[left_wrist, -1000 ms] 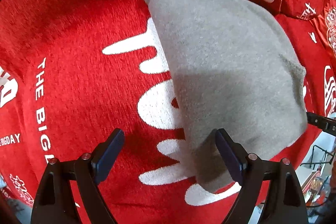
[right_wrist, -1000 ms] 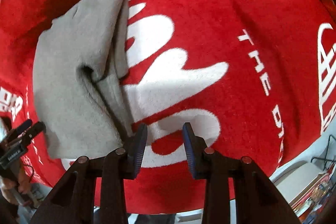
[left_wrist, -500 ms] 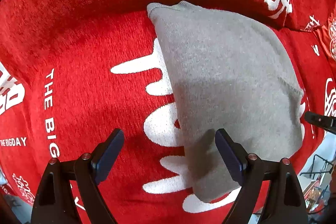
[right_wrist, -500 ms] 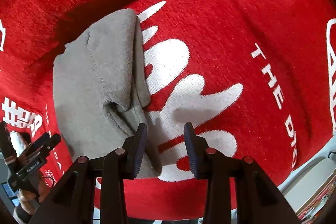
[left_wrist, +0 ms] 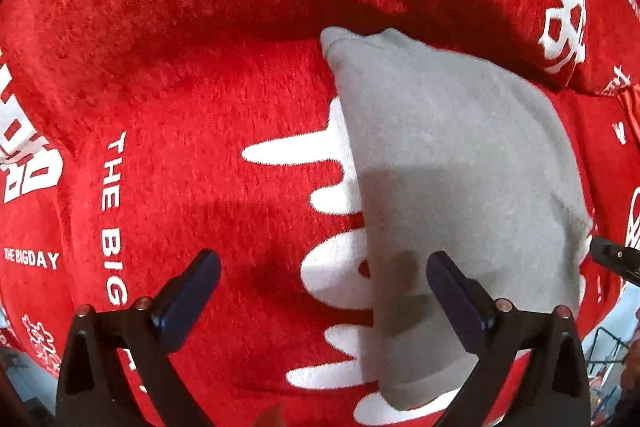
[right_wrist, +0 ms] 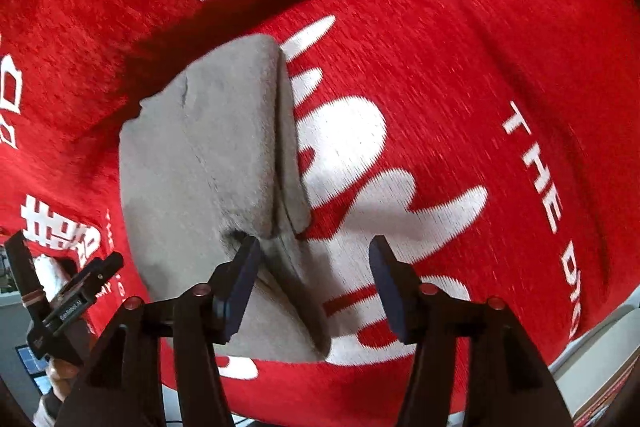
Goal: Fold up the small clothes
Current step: 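Press the folded sweater bundle flat with both open tools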
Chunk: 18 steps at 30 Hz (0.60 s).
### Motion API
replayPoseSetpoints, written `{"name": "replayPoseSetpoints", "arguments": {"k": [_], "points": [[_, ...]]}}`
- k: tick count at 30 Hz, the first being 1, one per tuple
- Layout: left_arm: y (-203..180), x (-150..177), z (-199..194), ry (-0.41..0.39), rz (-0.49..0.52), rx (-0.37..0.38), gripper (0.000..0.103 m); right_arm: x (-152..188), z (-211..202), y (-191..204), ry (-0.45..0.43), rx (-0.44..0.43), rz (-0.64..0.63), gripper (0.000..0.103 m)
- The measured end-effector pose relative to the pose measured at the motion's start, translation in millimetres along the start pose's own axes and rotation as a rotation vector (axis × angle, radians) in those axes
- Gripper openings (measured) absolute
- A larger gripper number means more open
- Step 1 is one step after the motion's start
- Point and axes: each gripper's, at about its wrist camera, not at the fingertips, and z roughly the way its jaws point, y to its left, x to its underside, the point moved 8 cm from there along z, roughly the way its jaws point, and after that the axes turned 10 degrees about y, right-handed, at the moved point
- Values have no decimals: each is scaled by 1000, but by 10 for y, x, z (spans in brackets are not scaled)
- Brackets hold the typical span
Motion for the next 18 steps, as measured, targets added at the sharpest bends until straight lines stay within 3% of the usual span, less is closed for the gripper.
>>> {"name": "replayPoseSetpoints", "arguments": {"k": [10,16,18], "points": [[-107,-160,67,24,-20,53,103,-249,-37,70,-13,-94,33,62],[-134,-189,126,40,-25,45,103,-339,13,206,-6,-85,-27,61],[-143,-190,154,50,-28,59,103,-364,52,237,1,-78,-51,48]]}}
